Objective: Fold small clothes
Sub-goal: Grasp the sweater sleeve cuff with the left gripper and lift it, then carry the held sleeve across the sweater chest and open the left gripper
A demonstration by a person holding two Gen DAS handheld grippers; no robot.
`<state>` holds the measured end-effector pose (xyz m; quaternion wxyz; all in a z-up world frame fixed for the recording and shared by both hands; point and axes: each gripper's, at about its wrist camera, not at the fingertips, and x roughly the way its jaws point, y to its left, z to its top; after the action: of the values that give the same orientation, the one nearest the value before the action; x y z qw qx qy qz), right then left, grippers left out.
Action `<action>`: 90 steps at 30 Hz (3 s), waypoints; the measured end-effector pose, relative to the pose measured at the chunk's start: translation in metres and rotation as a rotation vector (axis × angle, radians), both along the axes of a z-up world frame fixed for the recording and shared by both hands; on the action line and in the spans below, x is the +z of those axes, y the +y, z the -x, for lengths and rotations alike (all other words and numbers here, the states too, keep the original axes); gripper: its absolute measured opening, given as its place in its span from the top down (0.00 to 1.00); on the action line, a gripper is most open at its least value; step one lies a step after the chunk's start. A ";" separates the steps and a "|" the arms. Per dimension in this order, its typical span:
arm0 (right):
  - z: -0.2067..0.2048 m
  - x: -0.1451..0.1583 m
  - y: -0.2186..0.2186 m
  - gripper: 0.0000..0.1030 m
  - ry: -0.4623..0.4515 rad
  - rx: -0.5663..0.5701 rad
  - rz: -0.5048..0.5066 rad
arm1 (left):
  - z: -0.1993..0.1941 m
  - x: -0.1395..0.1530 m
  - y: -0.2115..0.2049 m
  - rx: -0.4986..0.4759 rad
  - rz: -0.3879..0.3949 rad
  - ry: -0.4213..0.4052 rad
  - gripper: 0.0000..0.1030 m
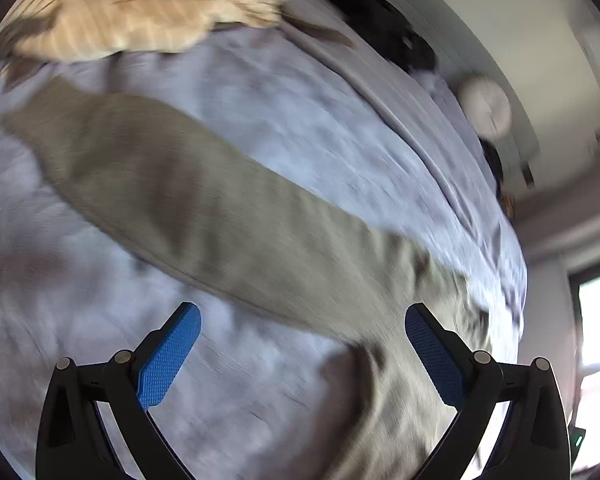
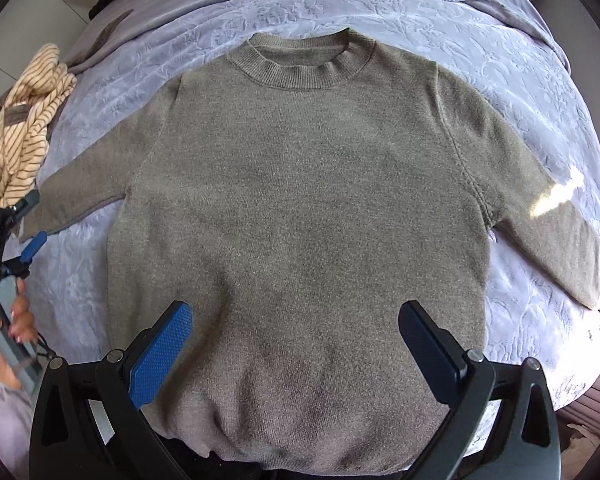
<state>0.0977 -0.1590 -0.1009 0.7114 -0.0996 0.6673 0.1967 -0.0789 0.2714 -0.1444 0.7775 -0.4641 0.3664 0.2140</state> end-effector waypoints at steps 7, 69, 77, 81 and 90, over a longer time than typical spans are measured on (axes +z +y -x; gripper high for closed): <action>0.012 -0.016 0.012 0.00 0.045 0.032 0.026 | 0.029 -0.055 0.052 0.154 0.162 -0.069 0.01; -0.018 -0.025 -0.105 0.21 0.076 -0.163 -0.115 | -0.204 -0.037 -0.254 -0.702 -0.051 -0.052 0.79; -0.022 -0.023 -0.105 0.21 0.071 -0.165 -0.138 | -0.198 -0.041 -0.234 -0.588 0.042 0.012 0.79; -0.018 -0.023 -0.100 0.21 0.078 -0.152 -0.147 | -0.190 -0.037 -0.225 -0.476 0.183 -0.062 0.63; -0.014 -0.026 -0.106 0.21 0.087 -0.162 -0.152 | -0.192 -0.047 -0.203 -0.298 0.211 -0.027 0.27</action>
<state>0.1117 -0.2648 -0.1274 0.7008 0.0176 0.6866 0.1928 0.1135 0.0682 -0.1912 0.7525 -0.4864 0.4411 0.0505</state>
